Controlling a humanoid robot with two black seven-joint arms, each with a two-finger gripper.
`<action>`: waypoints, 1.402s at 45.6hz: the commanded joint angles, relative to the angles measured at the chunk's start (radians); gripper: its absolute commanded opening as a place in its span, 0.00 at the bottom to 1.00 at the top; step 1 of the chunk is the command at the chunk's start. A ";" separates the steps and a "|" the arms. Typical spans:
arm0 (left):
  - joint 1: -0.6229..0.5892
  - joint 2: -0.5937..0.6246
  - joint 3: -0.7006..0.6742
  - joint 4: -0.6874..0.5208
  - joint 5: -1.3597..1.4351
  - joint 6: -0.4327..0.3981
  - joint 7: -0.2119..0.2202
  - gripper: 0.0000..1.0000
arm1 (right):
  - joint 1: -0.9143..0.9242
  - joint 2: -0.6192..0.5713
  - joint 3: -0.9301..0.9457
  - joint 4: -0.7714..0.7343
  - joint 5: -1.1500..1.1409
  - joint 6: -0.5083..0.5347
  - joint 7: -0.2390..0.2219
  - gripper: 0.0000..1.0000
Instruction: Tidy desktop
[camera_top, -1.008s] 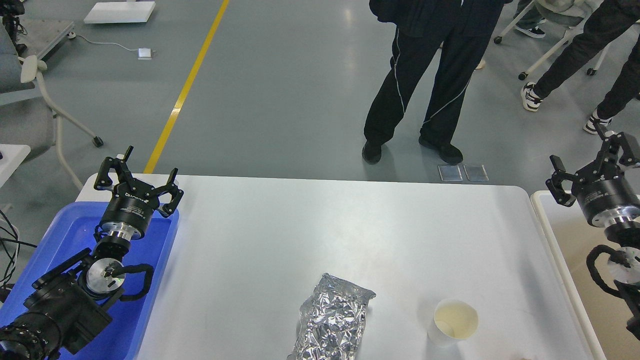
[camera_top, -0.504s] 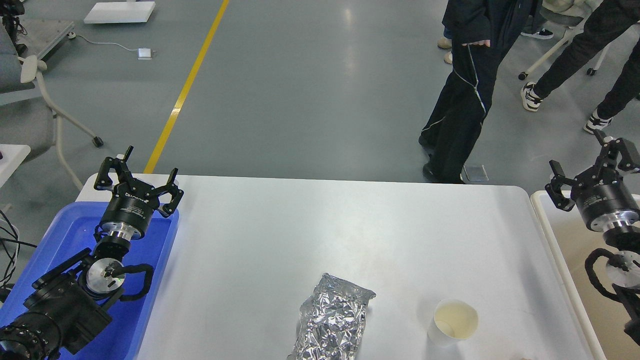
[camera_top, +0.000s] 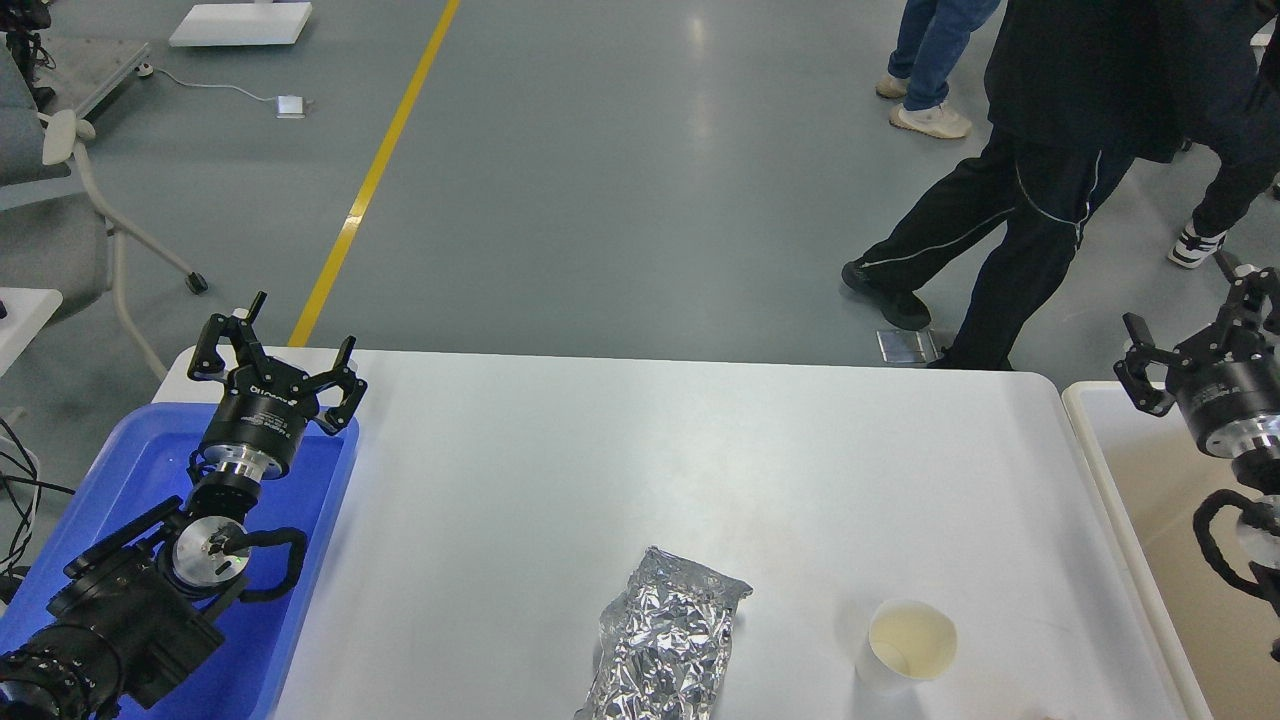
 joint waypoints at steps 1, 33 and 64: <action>0.000 0.000 0.000 0.000 0.000 0.000 0.000 1.00 | 0.051 -0.103 -0.154 -0.022 -0.010 0.007 -0.001 1.00; 0.000 0.000 0.000 0.000 0.000 0.000 0.000 1.00 | 0.349 -0.420 -0.888 0.001 -0.523 0.054 0.064 1.00; 0.000 0.000 0.000 0.000 0.000 0.000 0.000 1.00 | 0.385 -0.763 -1.156 0.530 -1.220 -0.022 0.295 1.00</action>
